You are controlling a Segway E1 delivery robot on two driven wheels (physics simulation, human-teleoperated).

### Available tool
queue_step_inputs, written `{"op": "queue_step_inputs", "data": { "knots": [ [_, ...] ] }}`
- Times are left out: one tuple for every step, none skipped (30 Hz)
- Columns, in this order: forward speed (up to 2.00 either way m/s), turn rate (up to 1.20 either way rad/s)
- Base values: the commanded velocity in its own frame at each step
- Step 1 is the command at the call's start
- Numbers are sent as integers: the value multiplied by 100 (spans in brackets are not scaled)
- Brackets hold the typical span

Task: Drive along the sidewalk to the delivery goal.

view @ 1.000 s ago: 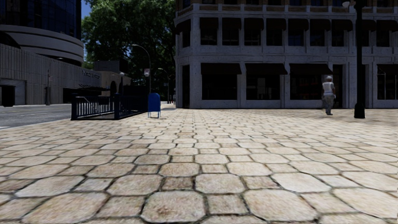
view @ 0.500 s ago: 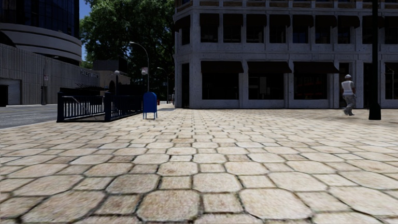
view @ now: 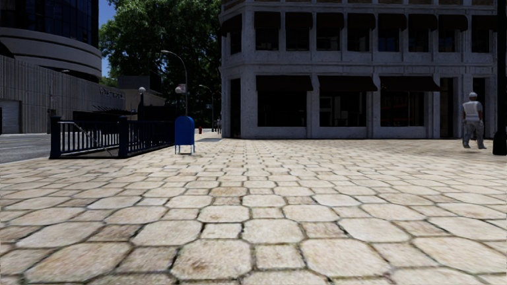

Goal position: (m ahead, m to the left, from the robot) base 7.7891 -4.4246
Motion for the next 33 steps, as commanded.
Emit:
{"op": "queue_step_inputs", "data": {
  "knots": [
    [152,0],
    [152,0],
    [152,0],
    [152,0],
    [152,0],
    [152,0],
    [152,0],
    [152,0],
    [152,0],
    [152,0],
    [152,0],
    [152,0],
    [152,0],
    [152,0],
    [152,0],
    [152,0],
    [152,0],
    [152,0],
    [152,0],
    [152,0],
    [152,0],
    [152,0],
    [152,0],
    [152,0],
    [152,0],
    [152,0],
    [152,0],
    [152,0],
    [152,0],
    [152,0],
    [152,0],
    [152,0],
    [152,0]
  ]
}}
